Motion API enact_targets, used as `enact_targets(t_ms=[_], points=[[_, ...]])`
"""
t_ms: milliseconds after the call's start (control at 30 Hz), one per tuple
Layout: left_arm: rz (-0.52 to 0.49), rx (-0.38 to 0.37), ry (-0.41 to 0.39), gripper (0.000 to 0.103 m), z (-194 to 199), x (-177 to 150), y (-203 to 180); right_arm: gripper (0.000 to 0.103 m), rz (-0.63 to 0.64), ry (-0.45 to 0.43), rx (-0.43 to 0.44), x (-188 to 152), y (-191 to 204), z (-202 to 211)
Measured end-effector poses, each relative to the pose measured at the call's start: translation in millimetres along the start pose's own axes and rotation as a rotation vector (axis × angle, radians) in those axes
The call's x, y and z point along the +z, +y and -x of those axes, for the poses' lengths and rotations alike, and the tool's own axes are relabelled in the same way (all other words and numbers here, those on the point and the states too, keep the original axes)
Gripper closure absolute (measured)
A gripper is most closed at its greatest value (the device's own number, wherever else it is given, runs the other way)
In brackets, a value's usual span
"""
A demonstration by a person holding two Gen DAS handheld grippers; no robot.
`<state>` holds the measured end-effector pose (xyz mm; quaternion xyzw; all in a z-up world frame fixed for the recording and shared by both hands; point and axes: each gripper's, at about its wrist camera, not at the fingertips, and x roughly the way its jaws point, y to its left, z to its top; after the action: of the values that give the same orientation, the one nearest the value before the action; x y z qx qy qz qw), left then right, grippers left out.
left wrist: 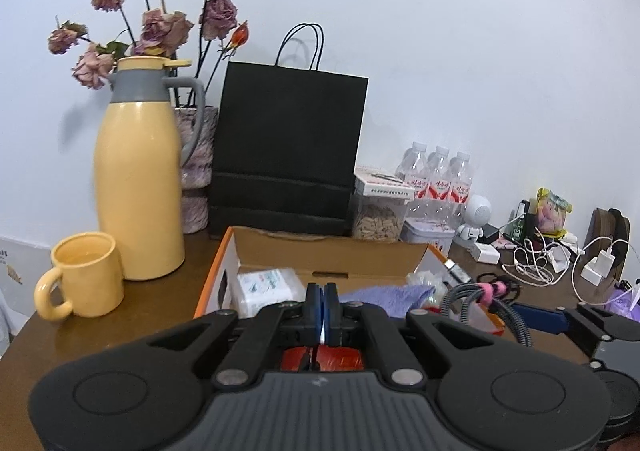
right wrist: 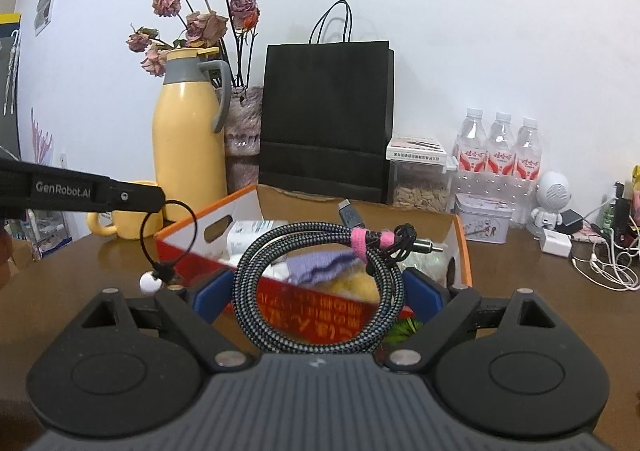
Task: Organize objects
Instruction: 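Carry the cable toward the box with the right gripper while the left carries the navy pouch, then lower the braided cable into the box and open the right gripper while the left opens over the box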
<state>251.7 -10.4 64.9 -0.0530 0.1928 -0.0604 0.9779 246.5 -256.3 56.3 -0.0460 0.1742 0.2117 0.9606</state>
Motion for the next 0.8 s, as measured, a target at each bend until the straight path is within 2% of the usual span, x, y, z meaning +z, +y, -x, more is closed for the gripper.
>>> enact_targets(t_ms=[467,800], points=[[0.040,0.024,0.001,0.103,-70.2,28.2,4.3,0.012,-0.021,0.006,0.007,33.7,-11.9,-63.4],[-0.003,0.028,0.038,0.103,-118.3,31.7,6.4,0.012,-0.031,0.063,0.012,38.5,-29.8,-110.0]])
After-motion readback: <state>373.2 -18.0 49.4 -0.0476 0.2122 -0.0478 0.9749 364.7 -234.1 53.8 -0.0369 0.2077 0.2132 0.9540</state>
